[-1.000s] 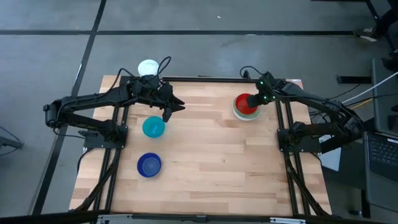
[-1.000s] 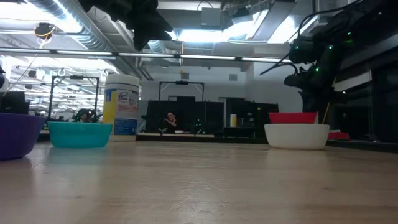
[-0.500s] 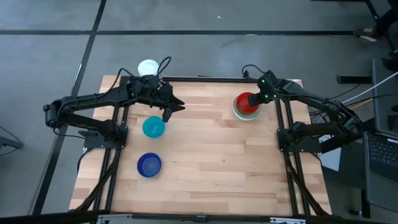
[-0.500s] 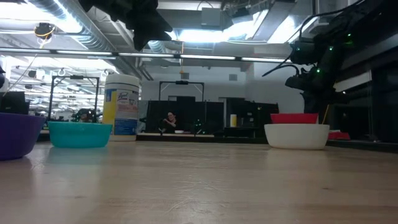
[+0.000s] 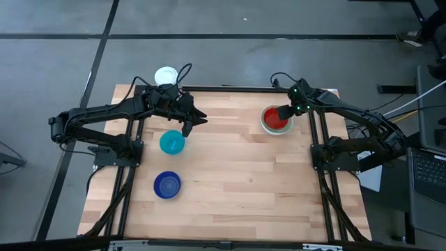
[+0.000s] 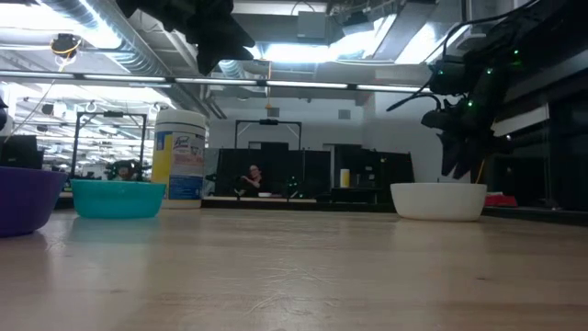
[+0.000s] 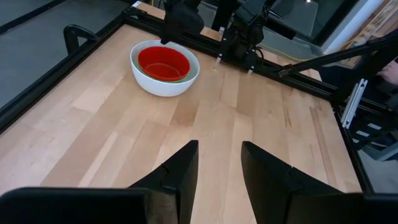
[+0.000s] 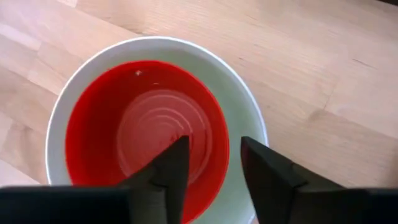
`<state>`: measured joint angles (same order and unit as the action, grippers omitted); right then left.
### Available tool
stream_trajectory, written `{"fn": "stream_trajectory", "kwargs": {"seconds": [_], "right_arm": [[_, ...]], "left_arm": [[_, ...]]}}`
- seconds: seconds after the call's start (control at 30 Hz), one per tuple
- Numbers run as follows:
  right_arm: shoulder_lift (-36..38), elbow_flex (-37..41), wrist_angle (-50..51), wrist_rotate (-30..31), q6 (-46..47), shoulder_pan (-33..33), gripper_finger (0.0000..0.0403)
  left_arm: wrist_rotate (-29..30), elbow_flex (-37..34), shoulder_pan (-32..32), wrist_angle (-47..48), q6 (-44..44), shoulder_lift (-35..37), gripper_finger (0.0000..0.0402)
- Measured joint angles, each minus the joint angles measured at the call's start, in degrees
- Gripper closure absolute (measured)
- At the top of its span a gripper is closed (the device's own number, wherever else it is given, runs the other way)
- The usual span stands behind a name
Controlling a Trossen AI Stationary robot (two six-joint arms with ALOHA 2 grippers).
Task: Nest bowls inside each other
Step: Stack the light blue bowl l on top of the red bowl
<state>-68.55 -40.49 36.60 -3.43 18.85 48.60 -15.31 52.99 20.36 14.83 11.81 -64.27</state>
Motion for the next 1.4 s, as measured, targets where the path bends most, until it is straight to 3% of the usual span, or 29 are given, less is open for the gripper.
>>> {"fn": "stream_trajectory", "kwargs": {"seconds": [0.1,0.27,0.43,0.53,0.6,0.73,1.03,1.4], "right_arm": [[0.1,0.0,-0.9,-0.9,0.3,0.0,0.0233],[2.4,0.0,-9.2,-8.8,4.8,-0.1,0.0224],[5.0,0.0,-26.8,-20.1,12.5,-3.0,0.0236],[5.4,0.0,-41.6,-24.6,19.0,-6.4,0.0243],[5.4,-1.2,-46.0,-24.6,21.6,-8.8,0.0245],[5.2,-6.6,-45.5,-23.3,20.0,-12.7,0.0243],[5.0,-16.1,-41.5,-22.5,14.3,-16.2,0.0227],[5.0,-16.8,-41.2,-21.5,11.3,-19.7,0.0241]], "left_arm": [[0.0,0.0,0.0,0.0,0.1,0.0,0.0284],[0.0,0.0,0.0,0.0,0.5,0.0,0.0284],[-0.4,0.0,0.0,1.9,1.7,0.0,0.0284],[-2.0,0.0,0.0,9.4,4.0,0.0,0.0284],[-2.6,0.0,-0.2,16.7,4.1,0.0,0.0284],[-1.1,0.0,-1.9,28.6,3.1,0.0,0.0284],[-2.8,0.0,-4.3,40.0,7.0,0.0,0.0256],[-0.6,-4.8,-5.3,39.3,11.0,-3.7,0.0237]]}}
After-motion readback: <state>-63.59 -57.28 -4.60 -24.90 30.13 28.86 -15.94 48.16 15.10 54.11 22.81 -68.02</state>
